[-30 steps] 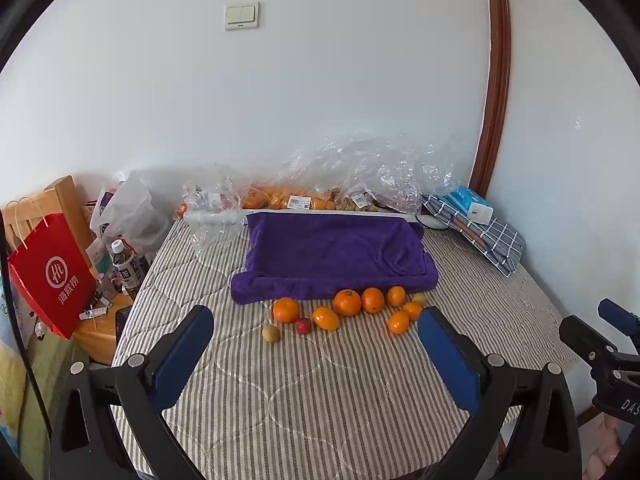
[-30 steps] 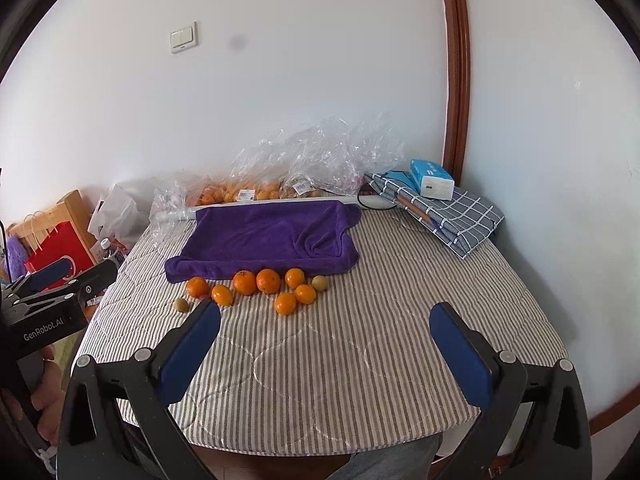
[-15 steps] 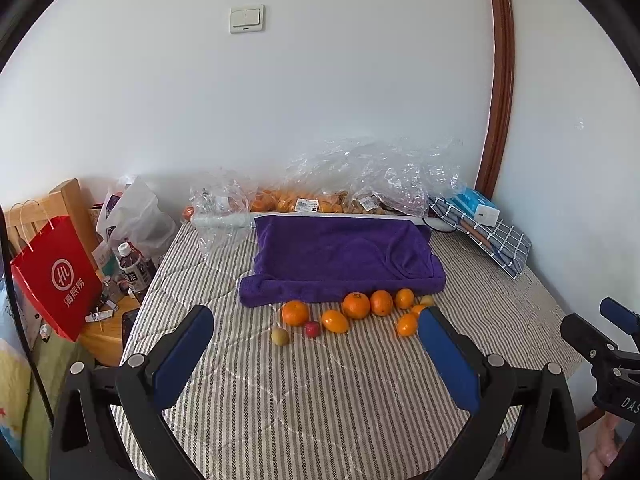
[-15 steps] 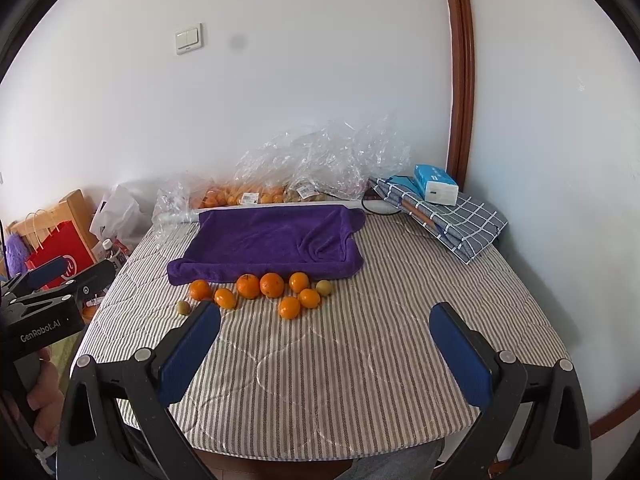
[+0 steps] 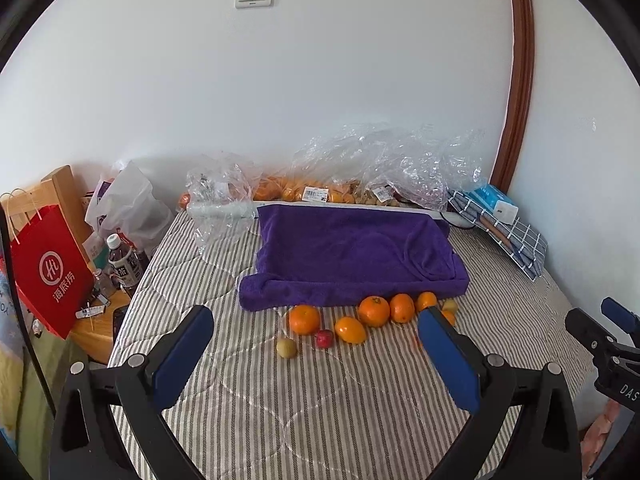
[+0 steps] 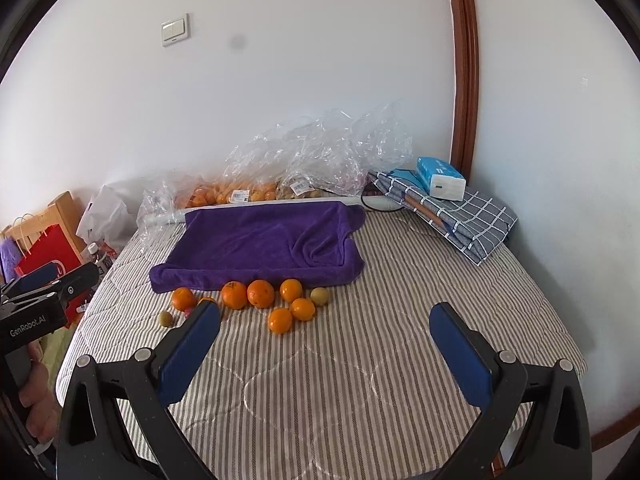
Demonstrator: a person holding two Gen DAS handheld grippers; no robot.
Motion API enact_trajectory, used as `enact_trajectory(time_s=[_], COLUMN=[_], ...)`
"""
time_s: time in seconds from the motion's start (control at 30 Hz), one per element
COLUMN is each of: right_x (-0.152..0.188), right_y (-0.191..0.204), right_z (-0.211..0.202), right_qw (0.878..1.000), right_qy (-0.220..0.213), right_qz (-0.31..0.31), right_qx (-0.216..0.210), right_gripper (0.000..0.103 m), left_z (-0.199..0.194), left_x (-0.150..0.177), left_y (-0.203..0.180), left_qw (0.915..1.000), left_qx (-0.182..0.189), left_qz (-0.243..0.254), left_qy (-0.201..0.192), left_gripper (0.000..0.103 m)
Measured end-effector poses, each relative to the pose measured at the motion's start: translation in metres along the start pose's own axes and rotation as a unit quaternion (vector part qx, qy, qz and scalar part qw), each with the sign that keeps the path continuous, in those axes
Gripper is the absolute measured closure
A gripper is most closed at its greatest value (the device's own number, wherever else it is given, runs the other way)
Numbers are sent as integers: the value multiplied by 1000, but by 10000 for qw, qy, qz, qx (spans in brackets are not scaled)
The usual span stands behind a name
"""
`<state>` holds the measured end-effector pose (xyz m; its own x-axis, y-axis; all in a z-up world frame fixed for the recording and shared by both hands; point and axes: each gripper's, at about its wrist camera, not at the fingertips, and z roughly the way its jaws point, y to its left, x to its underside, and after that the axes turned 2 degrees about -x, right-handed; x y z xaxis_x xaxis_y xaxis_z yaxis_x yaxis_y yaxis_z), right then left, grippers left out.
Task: Organize fruits
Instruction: 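Grasp the small yellow-green fruit with the left gripper while the right gripper grasps an orange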
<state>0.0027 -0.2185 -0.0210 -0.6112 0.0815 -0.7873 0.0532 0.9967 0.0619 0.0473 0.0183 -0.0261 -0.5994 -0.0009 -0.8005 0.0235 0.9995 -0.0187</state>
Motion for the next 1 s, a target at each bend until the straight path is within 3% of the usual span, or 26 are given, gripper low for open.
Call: enact_trajectory(time_s=[0.27,0.5,0.63,0.73,1.0], right_x=[2,26,38,42,44], right_y=[-5,-13,-12,-6,2], right_z=[71,133,157,172,206], right_qw=[9981,9914,9894,9890,9876], right_qy=[579,1232,1336,1353,1415], right_qz=[-2,10,13,-80,-129], right_qx=[-223,-436,-563,-590,-672], right_gripper=[1,14,27,36,44], left_z=[57,105,133,144,157], left_x=[9,32,45,51,56], left_y=[11,27,36,40,45], left_qw=[9994,9969,9930,9919,9919], left_qx=[-128,-107,46,-53,108], left_qz=[-17,-104,-234,-259,-240], left_qy=[329,769,1158,1244,1246], left_gripper=[0,6,6,8,9])
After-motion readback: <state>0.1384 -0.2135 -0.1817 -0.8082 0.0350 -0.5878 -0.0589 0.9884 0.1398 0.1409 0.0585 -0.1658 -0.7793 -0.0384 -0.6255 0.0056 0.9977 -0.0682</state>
